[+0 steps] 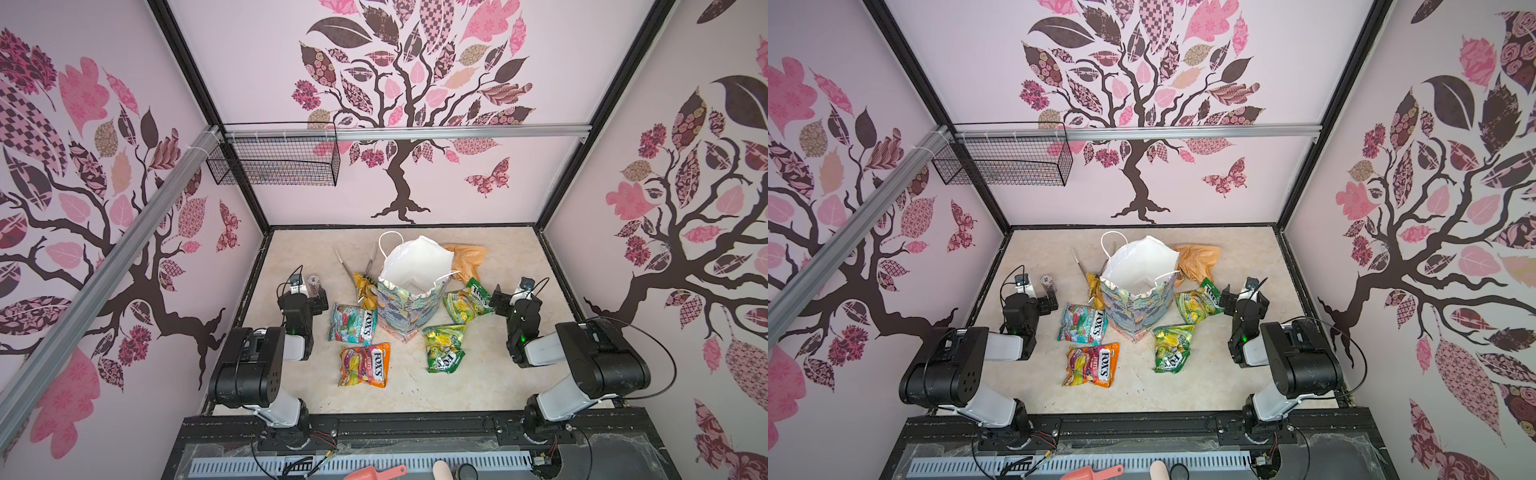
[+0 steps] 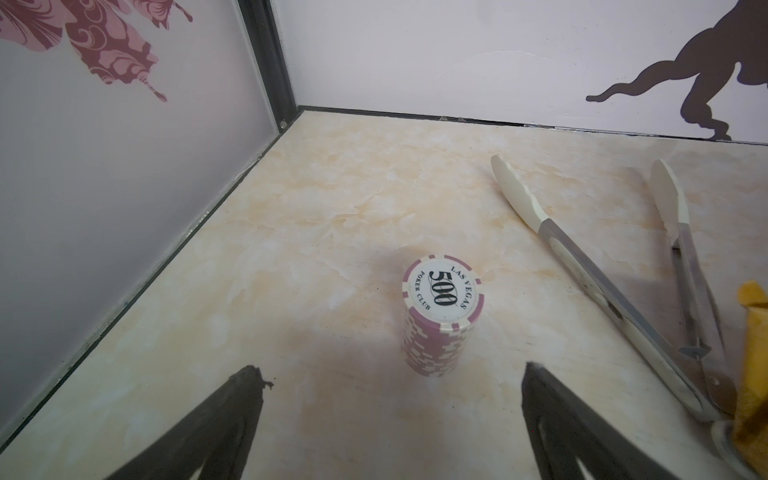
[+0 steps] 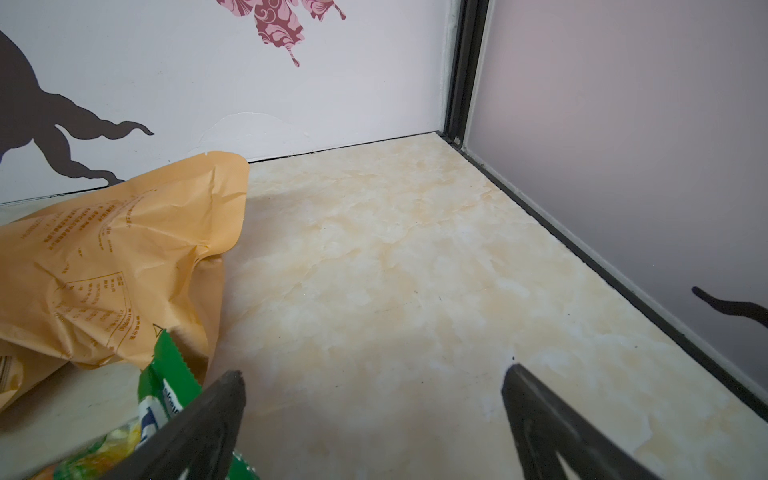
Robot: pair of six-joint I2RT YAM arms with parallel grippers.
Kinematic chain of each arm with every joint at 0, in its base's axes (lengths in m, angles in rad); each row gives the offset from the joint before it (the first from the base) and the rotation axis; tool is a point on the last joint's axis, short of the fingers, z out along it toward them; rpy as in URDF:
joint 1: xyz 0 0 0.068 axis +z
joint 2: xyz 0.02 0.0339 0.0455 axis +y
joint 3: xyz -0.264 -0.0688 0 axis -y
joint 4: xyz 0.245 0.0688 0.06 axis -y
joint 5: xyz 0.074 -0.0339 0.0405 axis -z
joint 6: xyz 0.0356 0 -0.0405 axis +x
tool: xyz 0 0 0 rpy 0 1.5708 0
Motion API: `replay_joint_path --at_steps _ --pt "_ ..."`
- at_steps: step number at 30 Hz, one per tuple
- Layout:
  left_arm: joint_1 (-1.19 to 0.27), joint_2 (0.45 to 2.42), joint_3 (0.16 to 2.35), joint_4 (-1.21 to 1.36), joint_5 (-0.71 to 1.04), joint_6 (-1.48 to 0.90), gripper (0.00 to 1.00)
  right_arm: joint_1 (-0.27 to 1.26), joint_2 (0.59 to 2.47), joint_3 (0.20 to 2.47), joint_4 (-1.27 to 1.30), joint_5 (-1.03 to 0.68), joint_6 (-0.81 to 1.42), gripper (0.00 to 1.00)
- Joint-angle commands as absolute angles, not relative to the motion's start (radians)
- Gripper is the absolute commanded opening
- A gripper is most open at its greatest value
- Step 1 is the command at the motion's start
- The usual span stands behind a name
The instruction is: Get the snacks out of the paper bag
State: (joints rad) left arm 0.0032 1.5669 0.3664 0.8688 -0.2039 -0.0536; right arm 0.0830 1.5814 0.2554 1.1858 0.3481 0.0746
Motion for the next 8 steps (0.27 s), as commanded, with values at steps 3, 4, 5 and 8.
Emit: replay_joint_path --at_steps 3,4,5,8 --pt "0.006 1.555 0.383 0.867 -0.198 -0.060 0.99 0.088 1.568 0.283 1.173 0.339 0.071 1.00" --pt "0.006 1.556 0.382 0.868 -0.198 -0.060 0.99 0.088 1.567 0.284 1.172 0.341 0.072 0.99" --pt "0.006 1.555 0.381 0.867 -0.198 -0.060 0.99 0.088 1.566 0.282 1.173 0.340 0.071 1.00" --pt "0.006 1.556 0.382 0.867 -0.198 -0.060 0.99 0.088 1.560 0.273 1.180 0.340 0.072 1.00"
